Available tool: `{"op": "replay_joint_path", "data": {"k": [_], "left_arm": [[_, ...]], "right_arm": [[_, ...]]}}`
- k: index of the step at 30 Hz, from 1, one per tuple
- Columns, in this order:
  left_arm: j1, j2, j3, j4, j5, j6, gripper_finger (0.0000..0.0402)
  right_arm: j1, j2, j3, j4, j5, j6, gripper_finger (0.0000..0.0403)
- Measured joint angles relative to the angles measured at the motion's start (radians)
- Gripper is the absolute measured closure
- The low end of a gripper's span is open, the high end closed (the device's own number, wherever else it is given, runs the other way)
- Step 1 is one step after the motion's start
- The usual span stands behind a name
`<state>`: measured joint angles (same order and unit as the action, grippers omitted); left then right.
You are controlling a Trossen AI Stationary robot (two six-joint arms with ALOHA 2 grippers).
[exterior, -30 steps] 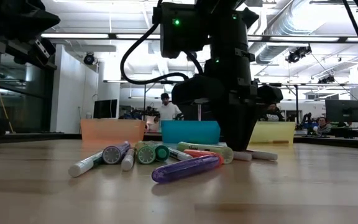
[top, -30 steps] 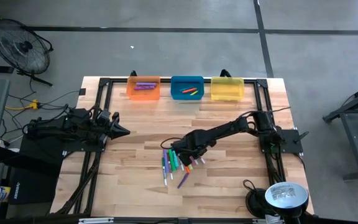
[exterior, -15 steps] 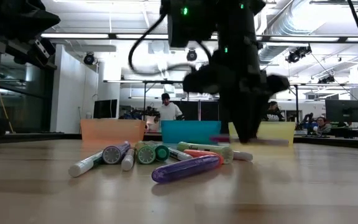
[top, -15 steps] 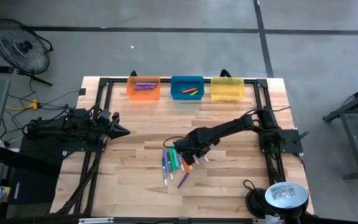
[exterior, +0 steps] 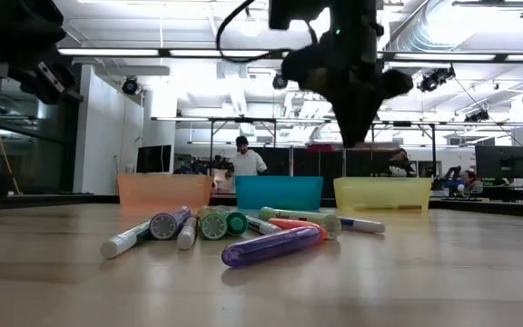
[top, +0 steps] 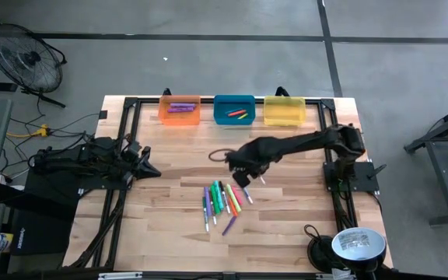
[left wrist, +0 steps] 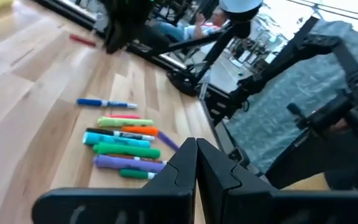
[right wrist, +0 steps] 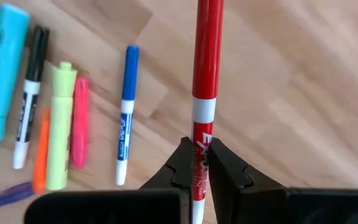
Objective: Pick & Place Markers
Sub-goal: Put the red marker into the yellow bin
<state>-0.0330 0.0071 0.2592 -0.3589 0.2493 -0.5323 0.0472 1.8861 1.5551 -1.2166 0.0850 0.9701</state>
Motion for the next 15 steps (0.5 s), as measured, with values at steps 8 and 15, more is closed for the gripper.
{"op": "replay_joint_path", "data": {"k": [8, 15], "left_arm": [[0.000, 0.000, 0.000, -0.009, -0.042, 0.003, 0.0401], [0.000, 0.000, 0.000, -0.011, -0.125, 0.003, 0.0401]], "right_arm": [[-0.137, -0.149, 0.000, -0.102, 0.070, -0.162, 0.0386], [-0.319, -0.256, 0.002, -0.152, 0.073, -0.385, 0.0387]]}}
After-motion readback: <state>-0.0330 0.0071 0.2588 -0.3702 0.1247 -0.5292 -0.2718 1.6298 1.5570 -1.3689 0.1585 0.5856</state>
